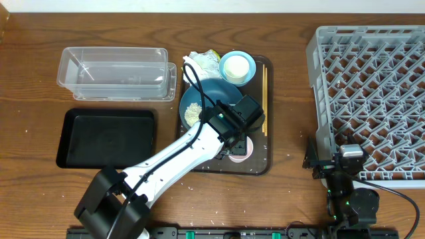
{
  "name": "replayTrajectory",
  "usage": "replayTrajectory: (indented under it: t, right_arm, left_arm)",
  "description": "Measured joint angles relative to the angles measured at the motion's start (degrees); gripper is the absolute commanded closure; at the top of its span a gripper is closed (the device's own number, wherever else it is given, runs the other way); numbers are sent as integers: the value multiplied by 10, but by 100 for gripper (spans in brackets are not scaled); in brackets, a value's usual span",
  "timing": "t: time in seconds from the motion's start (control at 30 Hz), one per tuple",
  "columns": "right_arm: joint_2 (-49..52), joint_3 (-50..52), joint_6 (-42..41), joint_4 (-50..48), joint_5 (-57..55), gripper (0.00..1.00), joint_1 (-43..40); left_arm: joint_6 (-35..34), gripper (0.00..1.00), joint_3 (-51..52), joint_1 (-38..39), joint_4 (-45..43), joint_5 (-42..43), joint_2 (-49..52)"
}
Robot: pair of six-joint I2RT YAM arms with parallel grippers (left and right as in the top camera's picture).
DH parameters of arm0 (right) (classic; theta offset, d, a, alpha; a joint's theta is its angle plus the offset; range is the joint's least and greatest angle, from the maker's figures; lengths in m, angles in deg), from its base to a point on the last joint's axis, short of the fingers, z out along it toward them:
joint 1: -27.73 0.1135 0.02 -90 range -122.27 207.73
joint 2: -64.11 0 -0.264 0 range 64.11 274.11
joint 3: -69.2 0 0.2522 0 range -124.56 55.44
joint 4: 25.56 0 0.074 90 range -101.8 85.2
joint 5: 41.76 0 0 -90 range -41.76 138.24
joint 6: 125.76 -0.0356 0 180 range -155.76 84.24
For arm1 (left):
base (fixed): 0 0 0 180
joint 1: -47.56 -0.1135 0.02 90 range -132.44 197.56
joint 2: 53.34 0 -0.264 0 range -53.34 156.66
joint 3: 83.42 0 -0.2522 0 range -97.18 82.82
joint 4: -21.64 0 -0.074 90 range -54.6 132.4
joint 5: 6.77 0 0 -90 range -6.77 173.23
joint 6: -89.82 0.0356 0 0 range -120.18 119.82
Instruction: Sort waste into correct bins and load items into the dishwasher rack
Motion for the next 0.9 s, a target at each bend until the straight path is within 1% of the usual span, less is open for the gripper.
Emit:
replayTrajectory:
  t: [0.57, 0.9]
  right_arm:
    - [0, 0, 0, 0, 0, 1, 0]
    - [0, 0, 0, 0, 0, 1, 0]
  left_arm:
    - [0, 30, 0, 0, -5, 0, 0]
    - [-1, 35, 0, 0, -20, -3, 1]
